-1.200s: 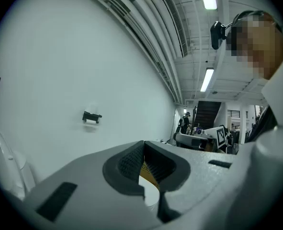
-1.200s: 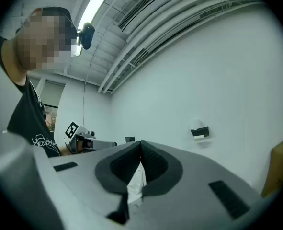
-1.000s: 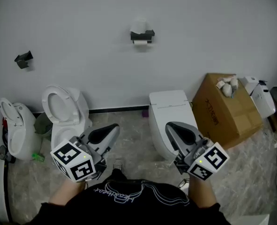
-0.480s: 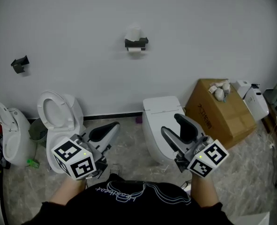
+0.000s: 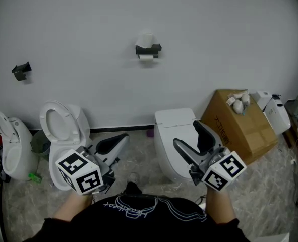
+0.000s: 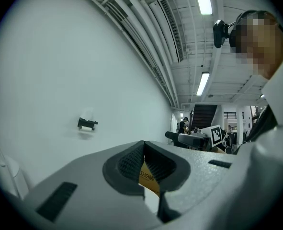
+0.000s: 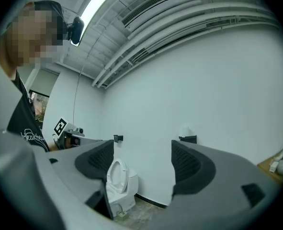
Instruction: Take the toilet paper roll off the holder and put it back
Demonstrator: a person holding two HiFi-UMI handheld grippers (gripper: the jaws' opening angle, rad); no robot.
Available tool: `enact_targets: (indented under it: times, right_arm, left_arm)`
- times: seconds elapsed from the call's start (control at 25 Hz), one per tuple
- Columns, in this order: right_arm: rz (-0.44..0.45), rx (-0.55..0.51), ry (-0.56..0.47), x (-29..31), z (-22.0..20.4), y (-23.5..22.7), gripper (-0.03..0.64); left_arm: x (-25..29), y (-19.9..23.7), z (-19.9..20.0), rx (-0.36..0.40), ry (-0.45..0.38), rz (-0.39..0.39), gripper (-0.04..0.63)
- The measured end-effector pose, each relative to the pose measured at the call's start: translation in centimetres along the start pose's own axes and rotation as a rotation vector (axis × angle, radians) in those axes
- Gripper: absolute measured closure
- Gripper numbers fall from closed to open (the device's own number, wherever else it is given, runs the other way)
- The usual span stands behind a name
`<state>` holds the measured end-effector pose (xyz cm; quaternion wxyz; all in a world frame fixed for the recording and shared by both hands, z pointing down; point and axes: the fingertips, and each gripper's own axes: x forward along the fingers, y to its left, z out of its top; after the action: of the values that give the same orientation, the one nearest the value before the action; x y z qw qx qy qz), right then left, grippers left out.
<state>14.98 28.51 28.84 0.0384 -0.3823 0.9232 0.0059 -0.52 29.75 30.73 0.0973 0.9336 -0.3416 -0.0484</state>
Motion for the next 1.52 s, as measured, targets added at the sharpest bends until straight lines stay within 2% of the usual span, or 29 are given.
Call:
enact_targets:
  times: [0.24,0.52,0.84,1.28,1.52]
  right_arm:
    - [-0.003,0.004,0.012,2.8,-0.7,-2.1,0.238]
    - [-0.014,0.013,0.029,7.8,-1.9,-6.3,0.239]
    - [-0.023,0.033,0.082,16.4,-3.8,-12.7,0.236]
    - [-0.044,0.052,0.114,29.4,-4.4,-21.8,0.236]
    - [-0.049,0.027,0.114,34.3,-4.1,-24.7,0.236]
  left_arm:
    - [1.9,2.8,0.2,-0.004,-0.004,-0.009,0.589]
    - [5.7,8.8,0.4,-0.028,-0.002,-0.010,0.589]
    - [12.1,18.3,0.7,-0.075,0.043,-0.023,0.589]
    - [20.1,31.6,2.8,-0.110,0.080,-0.035,0.589]
    - [22.8,36.5,4.0,-0.102,0.077,-0.041,0.589]
